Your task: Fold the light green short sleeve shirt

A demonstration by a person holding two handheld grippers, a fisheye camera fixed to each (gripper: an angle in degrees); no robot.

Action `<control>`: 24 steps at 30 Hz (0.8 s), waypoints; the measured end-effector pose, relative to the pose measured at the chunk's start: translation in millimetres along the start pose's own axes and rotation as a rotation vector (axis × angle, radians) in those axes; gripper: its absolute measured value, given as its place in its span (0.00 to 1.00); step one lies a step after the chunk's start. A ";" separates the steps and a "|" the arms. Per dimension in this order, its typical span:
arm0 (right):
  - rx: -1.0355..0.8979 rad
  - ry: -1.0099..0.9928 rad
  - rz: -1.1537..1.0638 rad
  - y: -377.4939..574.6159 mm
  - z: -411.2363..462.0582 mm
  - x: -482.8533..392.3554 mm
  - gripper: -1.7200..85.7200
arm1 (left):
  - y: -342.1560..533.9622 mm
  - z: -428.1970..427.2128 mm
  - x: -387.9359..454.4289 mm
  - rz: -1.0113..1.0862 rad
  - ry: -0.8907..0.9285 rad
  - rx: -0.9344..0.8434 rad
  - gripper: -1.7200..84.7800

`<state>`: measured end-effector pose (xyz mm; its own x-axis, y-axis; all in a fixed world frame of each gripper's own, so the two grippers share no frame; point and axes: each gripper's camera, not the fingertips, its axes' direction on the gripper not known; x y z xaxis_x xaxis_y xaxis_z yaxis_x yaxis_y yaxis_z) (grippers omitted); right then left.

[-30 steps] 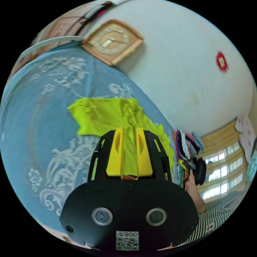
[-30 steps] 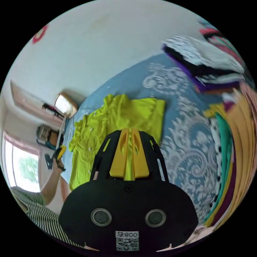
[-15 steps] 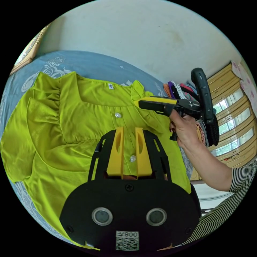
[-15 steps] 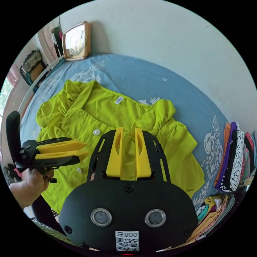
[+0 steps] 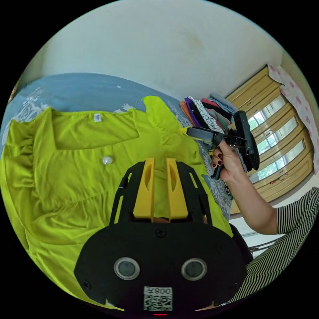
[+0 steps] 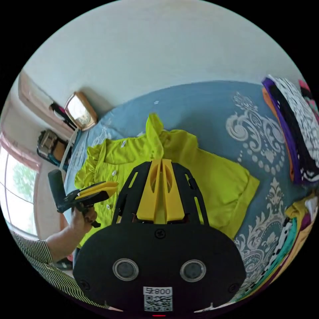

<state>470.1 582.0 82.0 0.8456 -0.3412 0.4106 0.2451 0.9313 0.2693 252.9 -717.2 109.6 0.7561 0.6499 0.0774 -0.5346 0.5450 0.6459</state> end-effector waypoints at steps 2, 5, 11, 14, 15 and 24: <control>-0.044 -0.013 0.062 2.3 4.2 20.2 0.02 | -5.4 32.3 -0.6 0.014 0.033 -0.040 0.09; -0.044 0.022 0.118 6.5 1.8 33.9 0.02 | -8.1 86.8 0.2 0.043 0.016 -0.148 0.09; -0.030 0.009 -0.093 -14.7 8.3 -33.7 0.02 | 7.5 149.7 -15.1 0.044 -0.011 -0.173 0.06; -0.130 0.161 -0.208 -25.5 54.0 -73.7 0.02 | 14.8 174.5 -29.3 0.020 0.007 -0.161 0.04; -0.212 0.224 -0.255 -25.6 80.3 -85.2 0.02 | 17.1 184.5 -32.1 0.026 -0.001 -0.163 0.03; -0.115 0.436 -0.377 12.7 111.3 -122.9 0.02 | 34.3 251.9 -34.0 0.094 -0.106 -0.197 0.02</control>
<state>316.6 621.6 131.9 0.8009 -0.5907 -0.0978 0.5962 0.7718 0.2210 304.0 -854.1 320.5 0.7295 0.6489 0.2162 -0.6599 0.5846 0.4721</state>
